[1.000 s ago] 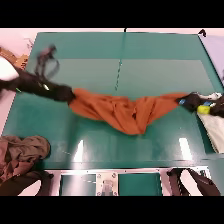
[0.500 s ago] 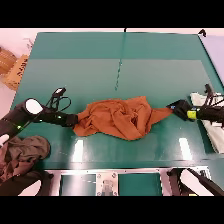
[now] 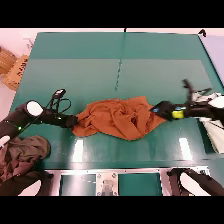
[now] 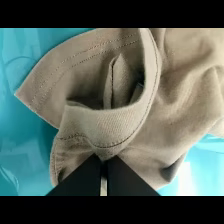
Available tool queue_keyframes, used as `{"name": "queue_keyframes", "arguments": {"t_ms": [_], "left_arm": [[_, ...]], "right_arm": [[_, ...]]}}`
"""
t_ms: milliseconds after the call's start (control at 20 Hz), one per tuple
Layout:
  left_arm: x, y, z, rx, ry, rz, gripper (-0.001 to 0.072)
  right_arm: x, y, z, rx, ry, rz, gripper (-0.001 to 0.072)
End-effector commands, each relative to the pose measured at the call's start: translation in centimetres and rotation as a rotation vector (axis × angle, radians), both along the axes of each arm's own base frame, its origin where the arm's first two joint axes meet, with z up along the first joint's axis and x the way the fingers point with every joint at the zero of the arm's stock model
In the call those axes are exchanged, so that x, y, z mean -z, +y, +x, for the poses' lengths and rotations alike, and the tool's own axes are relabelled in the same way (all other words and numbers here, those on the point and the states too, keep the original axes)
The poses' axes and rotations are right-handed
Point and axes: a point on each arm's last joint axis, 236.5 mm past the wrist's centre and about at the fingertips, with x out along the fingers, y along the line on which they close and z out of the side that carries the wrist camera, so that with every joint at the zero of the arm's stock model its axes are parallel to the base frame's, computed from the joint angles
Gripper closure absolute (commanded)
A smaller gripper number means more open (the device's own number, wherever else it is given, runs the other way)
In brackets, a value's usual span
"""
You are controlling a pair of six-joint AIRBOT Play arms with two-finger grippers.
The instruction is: Fold the shirts.
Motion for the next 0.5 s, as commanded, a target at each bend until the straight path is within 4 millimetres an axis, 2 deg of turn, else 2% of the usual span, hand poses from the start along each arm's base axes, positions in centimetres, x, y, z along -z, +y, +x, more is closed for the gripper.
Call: {"name": "queue_keyframes", "arguments": {"t_ms": [0,100,150,200,250,300,350,450], "left_arm": [[0.0,0.0,-0.1,0.001,0.002,0.002,0.0682],[0.1,0.0,-0.5,0.01,0.018,0.001,0.0682],[0.1,-0.1,-0.7,0.014,0.026,0.0,0.0681],[0.2,-0.1,-0.9,0.019,0.034,0.0,0.0682],[0.2,-0.1,-1.1,0.024,0.042,-0.001,0.0682],[0.2,0.0,-1.3,0.03,0.048,0.003,0.0682],[0.2,0.3,-1.5,0.046,0.052,0.023,0.0682],[-1.4,1.4,-0.6,0.084,0.029,0.088,0.0684]], "right_arm": [[4.2,7.3,-1.3,-0.146,0.029,-0.032,0.0189],[6.5,10.6,-0.9,-0.202,0.07,-0.035,0.0209],[7.1,11.6,-0.5,-0.23,0.085,-0.038,0.0222],[7.3,12.5,0.0,-0.256,0.096,-0.035,0.0269],[7.0,13.2,0.5,-0.28,0.102,-0.025,0.0444],[6.1,13.7,1.0,-0.303,0.097,-0.012,0.064],[4.7,13.9,1.6,-0.326,0.07,-0.007,0.0691],[0.4,12.5,4.3,-0.351,-0.018,-0.033,0.0692]]}}
